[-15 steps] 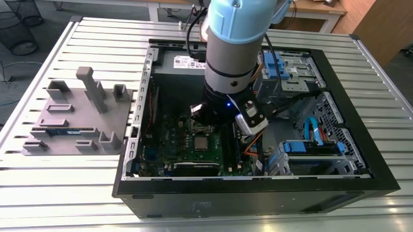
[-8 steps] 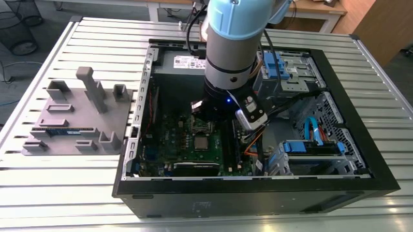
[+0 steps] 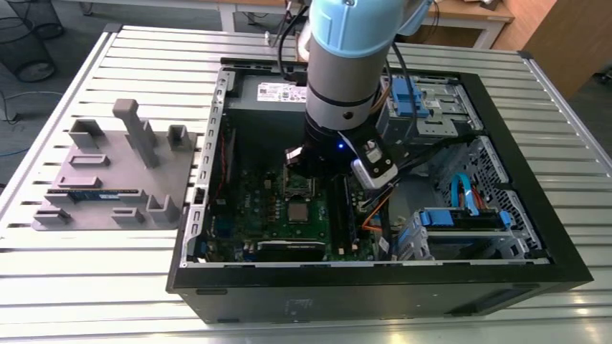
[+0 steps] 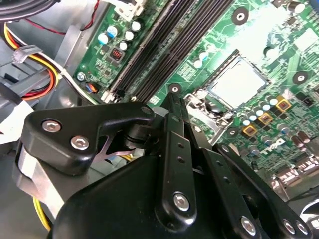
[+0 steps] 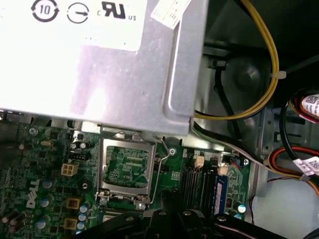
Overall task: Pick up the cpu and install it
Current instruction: 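Close the cpu cover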
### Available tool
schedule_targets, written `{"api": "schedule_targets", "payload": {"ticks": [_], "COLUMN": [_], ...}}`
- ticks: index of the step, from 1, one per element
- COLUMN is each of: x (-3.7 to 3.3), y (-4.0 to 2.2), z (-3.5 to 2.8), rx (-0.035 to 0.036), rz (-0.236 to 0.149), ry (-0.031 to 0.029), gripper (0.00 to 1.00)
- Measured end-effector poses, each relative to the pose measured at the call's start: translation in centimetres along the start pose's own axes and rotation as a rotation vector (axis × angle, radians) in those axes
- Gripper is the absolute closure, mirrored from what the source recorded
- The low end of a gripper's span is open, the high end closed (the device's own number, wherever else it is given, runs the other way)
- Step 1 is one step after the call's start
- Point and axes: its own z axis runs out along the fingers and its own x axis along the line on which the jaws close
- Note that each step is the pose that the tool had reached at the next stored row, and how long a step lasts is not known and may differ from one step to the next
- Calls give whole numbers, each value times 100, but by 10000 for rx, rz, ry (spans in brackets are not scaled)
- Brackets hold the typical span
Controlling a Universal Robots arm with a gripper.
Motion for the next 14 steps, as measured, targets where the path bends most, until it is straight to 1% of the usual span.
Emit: {"api": "schedule_targets", "payload": {"ticks": [7,14], "x": [-43,-55], "y": [42,57], "z": [15,29], "rx": [-27,-61], "rz": [-119,-485], "ry": [-3,19], "gripper": [89,89]}}
